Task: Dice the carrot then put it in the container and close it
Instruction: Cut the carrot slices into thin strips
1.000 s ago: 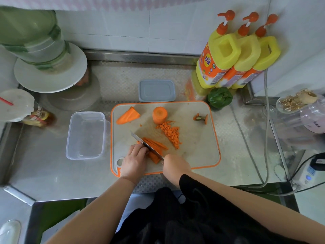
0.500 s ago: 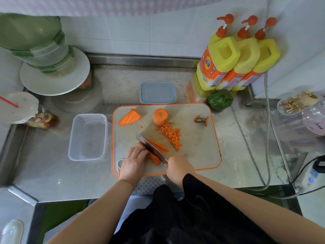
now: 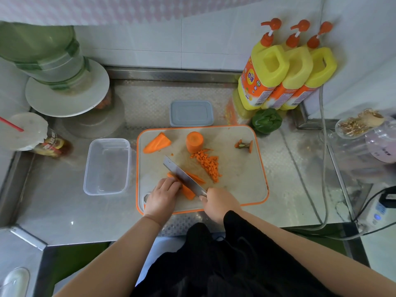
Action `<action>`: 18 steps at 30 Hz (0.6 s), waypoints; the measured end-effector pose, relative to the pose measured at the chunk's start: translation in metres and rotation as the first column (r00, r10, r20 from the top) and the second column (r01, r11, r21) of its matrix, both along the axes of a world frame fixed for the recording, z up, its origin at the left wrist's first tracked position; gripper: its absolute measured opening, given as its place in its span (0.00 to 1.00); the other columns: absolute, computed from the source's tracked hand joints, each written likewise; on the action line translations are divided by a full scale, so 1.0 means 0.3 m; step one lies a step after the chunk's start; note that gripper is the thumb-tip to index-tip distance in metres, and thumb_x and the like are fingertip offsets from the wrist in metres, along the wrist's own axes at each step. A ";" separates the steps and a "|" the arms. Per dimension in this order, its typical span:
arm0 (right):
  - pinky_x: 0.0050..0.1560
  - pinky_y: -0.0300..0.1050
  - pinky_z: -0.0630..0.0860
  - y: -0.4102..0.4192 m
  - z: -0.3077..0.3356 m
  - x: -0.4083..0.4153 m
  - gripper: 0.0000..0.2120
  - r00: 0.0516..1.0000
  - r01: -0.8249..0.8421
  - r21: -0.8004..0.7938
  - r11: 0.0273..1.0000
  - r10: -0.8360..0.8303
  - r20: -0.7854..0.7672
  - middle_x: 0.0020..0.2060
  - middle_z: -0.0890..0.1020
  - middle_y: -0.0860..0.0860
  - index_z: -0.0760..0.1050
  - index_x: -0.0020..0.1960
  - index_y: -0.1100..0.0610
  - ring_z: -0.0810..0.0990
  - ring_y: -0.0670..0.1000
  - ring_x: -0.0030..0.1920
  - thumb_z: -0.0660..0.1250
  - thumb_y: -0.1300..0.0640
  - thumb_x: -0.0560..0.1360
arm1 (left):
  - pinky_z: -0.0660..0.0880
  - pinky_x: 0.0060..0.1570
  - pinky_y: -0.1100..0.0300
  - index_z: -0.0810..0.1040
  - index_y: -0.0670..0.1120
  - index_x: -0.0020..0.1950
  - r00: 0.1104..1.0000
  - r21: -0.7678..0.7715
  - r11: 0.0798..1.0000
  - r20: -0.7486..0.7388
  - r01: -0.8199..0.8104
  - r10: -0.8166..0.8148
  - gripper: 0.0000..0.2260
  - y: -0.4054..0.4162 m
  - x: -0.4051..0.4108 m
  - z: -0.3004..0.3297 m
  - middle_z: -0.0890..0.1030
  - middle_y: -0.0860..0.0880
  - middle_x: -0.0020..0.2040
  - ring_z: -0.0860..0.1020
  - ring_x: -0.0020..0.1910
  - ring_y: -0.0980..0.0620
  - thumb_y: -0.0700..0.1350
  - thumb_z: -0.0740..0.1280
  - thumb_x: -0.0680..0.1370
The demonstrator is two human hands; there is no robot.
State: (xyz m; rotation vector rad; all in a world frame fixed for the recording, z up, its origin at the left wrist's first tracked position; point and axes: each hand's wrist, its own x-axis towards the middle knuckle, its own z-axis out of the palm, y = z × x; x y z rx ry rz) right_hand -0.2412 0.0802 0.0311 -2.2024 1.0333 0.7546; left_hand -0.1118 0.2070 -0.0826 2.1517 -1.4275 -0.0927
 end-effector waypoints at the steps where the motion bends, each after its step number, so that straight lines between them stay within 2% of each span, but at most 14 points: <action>1: 0.50 0.50 0.75 0.001 0.004 0.003 0.15 1.000 -0.008 -0.004 1.000 0.008 -0.001 0.48 0.80 0.56 0.73 0.55 0.59 0.79 0.57 0.50 0.54 0.49 0.82 | 0.79 0.36 0.54 0.79 0.44 0.50 1.000 -0.005 1.000 0.011 0.003 -0.003 0.10 -0.001 0.001 0.004 0.73 0.51 0.52 0.72 0.51 0.49 0.41 0.59 0.73; 5: 0.46 0.49 0.75 0.006 0.022 0.014 0.13 0.999 -0.039 -0.019 0.999 0.039 -0.008 0.41 0.77 0.54 0.73 0.52 0.59 0.77 0.56 0.44 0.55 0.51 0.82 | 0.78 0.34 0.54 0.80 0.43 0.49 0.999 -0.031 0.999 0.032 0.007 -0.006 0.11 -0.006 -0.001 0.016 0.71 0.52 0.52 0.72 0.50 0.49 0.40 0.59 0.73; 9: 0.40 0.46 0.73 0.007 0.007 0.020 0.07 0.996 -0.062 -0.051 0.997 0.059 -0.062 0.34 0.74 0.51 0.71 0.45 0.57 0.78 0.54 0.40 0.58 0.57 0.80 | 0.77 0.32 0.55 0.81 0.43 0.49 0.999 -0.039 0.999 0.037 -0.012 0.014 0.12 -0.007 -0.006 0.014 0.71 0.52 0.53 0.72 0.51 0.49 0.39 0.59 0.72; 13: 0.40 0.45 0.71 0.000 0.008 0.046 0.07 0.993 -0.078 -0.060 0.995 0.072 -0.089 0.39 0.76 0.52 0.74 0.52 0.59 0.76 0.55 0.40 0.58 0.58 0.80 | 0.76 0.30 0.55 0.82 0.43 0.48 0.999 -0.033 0.999 0.010 -0.036 0.037 0.10 -0.003 -0.009 0.010 0.72 0.53 0.53 0.72 0.51 0.49 0.37 0.64 0.71; 18: 0.42 0.46 0.73 0.009 0.008 0.070 0.08 0.992 -0.075 -0.065 0.995 0.068 -0.103 0.47 0.81 0.56 0.75 0.55 0.60 0.80 0.57 0.48 0.59 0.61 0.80 | 0.76 0.31 0.57 0.82 0.43 0.47 1.000 -0.059 0.998 0.020 -0.021 0.022 0.11 0.000 -0.009 0.004 0.73 0.52 0.51 0.73 0.50 0.50 0.40 0.61 0.72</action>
